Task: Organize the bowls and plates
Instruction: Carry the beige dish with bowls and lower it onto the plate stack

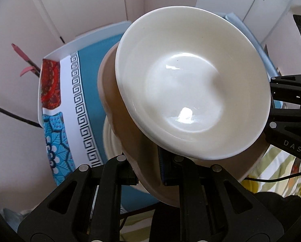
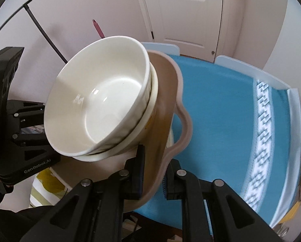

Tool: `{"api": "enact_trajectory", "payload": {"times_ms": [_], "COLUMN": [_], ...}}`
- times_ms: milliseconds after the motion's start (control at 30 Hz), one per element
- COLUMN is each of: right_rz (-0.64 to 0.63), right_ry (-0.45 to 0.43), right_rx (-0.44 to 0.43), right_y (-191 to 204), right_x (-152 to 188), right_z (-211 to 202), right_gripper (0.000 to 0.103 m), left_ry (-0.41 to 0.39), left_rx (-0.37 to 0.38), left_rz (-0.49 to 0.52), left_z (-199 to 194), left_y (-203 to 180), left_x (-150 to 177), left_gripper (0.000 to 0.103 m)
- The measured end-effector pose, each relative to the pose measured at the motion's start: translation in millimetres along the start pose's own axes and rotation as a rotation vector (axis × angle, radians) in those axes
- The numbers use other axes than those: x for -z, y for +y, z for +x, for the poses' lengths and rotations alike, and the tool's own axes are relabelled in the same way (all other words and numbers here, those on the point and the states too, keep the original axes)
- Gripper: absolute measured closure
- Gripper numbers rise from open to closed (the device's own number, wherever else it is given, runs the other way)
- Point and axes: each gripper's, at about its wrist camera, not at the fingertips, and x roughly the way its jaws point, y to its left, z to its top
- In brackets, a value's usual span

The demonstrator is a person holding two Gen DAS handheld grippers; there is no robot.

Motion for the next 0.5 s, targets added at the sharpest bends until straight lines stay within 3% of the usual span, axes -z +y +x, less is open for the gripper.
{"api": "enact_trajectory", "payload": {"times_ms": [300, 500], "right_rz": [0.084, 0.098], "right_ry": [0.054, 0.025], "right_rx": [0.017, 0.019], "right_y": [9, 1], "right_x": [21, 24], "right_z": [37, 41], "right_gripper": [0.089, 0.089], "left_ry": [0.075, 0.075], "left_rx": [0.042, 0.055], "left_rz": [0.029, -0.014], "left_z": [38, 48], "left_y": [15, 17], "left_x": [22, 29], "left_gripper": [0.091, 0.091]}}
